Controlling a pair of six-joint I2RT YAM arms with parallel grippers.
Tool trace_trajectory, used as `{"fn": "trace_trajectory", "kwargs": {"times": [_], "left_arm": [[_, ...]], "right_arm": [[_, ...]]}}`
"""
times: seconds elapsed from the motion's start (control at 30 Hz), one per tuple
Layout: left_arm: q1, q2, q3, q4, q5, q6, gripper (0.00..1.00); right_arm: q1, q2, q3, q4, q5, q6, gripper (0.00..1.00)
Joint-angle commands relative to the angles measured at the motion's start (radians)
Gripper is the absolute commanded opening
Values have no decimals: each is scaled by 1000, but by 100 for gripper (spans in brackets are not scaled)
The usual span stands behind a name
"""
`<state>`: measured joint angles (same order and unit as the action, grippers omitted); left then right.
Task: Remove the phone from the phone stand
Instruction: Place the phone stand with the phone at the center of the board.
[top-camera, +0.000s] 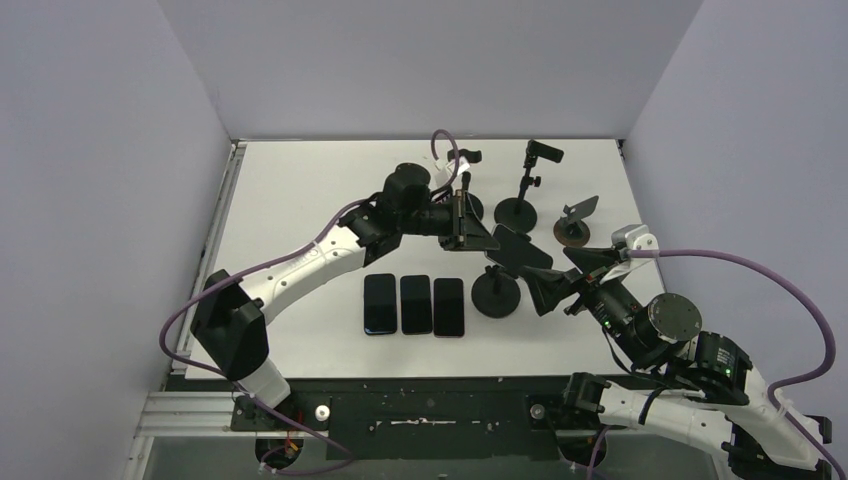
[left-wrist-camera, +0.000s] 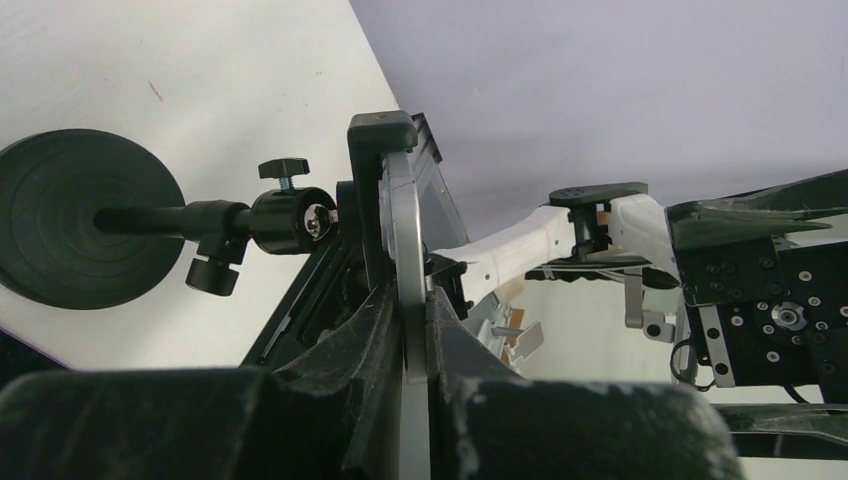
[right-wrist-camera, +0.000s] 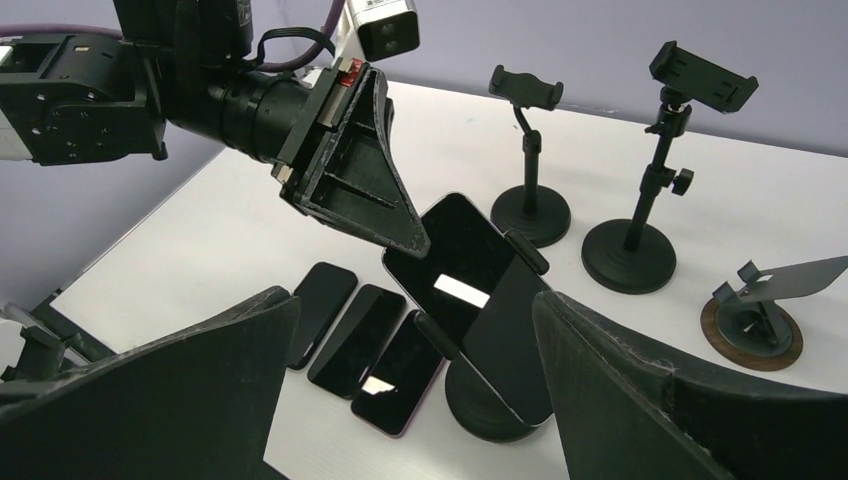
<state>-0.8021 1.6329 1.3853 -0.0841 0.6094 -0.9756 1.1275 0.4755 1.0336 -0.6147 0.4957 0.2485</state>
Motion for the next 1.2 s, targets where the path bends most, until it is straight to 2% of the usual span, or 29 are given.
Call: {"fn": "trace_trajectory", "kwargs": {"times": [0.0,0.5,0.53,0.63,0.7,0.97,1.17], "left_arm": [[-1,-27,27,230,58,-38,0],[-2,92,69,199,104,-30,0],[0,97,71,195,105,-28,3],[3,98,75,186,103,-21,22],[1,91,75,184,94,-13,29],[10,68,75,184,92,-6,35],[80,-52,-5,186,43,1,47]], "right_arm": [[7,1,26,6,1,-21,91],[8,7,14,0,0,-5,91],[7,8,15,-2,-1,-4,91],[7,15,21,-8,-3,-2,91],[7,19,24,-11,-4,-2,91],[6,38,34,-13,-8,-3,91],[6,76,39,5,-23,-18,91]]}}
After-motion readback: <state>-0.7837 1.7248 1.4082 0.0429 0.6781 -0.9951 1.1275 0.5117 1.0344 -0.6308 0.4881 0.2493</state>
